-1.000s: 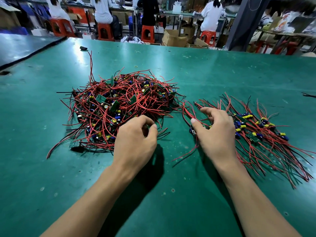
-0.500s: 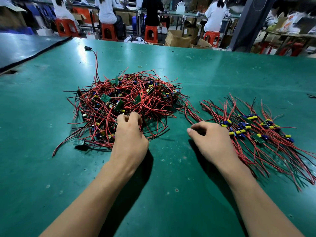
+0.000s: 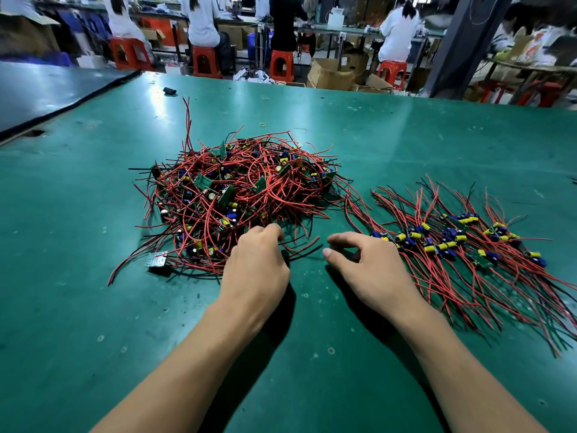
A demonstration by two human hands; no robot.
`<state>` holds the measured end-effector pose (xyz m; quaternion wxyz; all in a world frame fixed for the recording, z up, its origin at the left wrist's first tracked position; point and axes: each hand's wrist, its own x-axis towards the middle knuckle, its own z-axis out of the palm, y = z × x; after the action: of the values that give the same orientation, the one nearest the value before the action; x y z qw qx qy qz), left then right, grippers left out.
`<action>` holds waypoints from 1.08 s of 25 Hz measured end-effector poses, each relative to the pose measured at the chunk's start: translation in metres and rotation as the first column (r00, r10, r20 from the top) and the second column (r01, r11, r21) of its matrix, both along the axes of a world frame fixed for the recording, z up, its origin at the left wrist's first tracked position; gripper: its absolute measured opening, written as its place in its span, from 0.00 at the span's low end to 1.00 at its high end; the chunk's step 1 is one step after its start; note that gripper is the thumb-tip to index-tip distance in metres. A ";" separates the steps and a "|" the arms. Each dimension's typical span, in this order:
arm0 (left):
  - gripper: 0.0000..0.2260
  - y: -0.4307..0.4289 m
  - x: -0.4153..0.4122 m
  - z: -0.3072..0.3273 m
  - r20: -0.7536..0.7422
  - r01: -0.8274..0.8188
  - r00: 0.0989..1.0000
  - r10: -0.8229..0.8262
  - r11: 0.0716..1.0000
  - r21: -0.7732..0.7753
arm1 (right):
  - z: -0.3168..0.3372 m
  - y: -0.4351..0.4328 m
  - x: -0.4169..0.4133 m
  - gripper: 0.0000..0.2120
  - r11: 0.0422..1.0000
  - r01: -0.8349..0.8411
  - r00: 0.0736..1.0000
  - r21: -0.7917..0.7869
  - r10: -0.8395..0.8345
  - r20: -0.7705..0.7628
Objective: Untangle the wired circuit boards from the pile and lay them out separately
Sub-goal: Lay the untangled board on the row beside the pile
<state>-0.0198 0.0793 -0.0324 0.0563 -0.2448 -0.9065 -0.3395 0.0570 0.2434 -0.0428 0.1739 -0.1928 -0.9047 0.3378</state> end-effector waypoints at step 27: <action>0.10 0.008 0.010 -0.011 -0.111 0.265 0.962 -0.250 0.953 0.144 | -0.001 0.004 0.000 0.14 0.999 -0.051 0.998 0.017 0.052 -0.021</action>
<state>-0.0097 0.0872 -0.0433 0.0721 -0.3710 -0.8335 -0.4030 0.0565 0.2477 -0.0442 0.1763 -0.1644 -0.9103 0.3365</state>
